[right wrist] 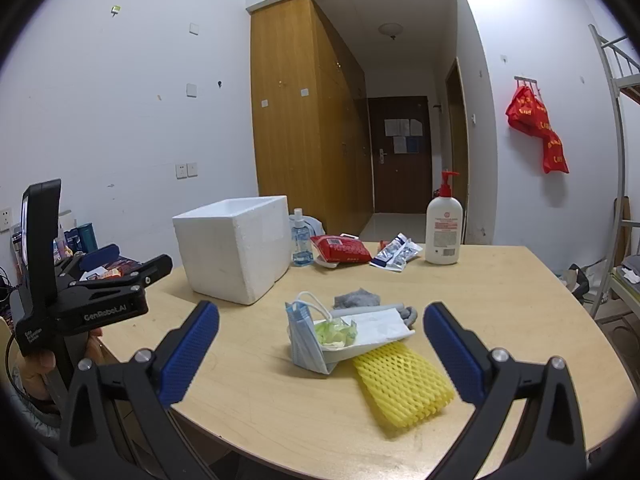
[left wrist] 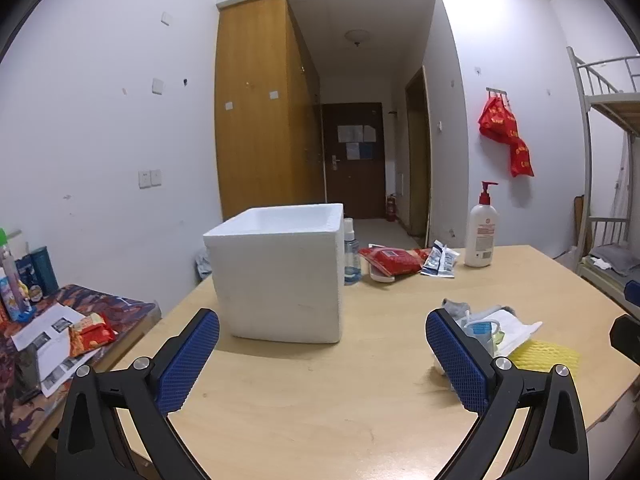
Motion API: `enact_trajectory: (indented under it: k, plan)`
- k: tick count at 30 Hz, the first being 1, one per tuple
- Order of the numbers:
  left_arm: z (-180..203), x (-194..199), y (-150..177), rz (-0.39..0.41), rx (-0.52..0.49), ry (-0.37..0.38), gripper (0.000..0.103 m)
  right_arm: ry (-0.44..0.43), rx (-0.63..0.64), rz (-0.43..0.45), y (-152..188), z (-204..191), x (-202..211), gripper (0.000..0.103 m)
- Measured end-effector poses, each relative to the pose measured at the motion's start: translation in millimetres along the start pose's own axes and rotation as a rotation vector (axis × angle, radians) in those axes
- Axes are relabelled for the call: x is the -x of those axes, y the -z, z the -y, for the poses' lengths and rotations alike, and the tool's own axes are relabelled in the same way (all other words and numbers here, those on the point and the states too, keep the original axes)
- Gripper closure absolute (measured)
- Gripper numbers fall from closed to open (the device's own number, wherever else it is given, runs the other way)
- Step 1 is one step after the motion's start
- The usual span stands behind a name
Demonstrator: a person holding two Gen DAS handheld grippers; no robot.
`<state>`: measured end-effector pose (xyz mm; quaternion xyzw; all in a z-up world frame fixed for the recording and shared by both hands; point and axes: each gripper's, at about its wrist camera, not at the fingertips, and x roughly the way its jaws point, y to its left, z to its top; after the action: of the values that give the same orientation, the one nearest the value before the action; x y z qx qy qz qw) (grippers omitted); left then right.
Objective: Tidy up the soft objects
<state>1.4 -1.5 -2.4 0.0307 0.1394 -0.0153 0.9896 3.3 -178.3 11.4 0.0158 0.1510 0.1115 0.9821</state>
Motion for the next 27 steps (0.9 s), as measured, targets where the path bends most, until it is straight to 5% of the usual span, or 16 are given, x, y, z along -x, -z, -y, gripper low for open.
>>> enact_trajectory:
  k: [27]
  plan:
    - [-1.8,-4.5,3.7,-0.024,0.005,-0.009,0.0,0.003,0.004,0.003,0.1,-0.9,-1.6,0.0]
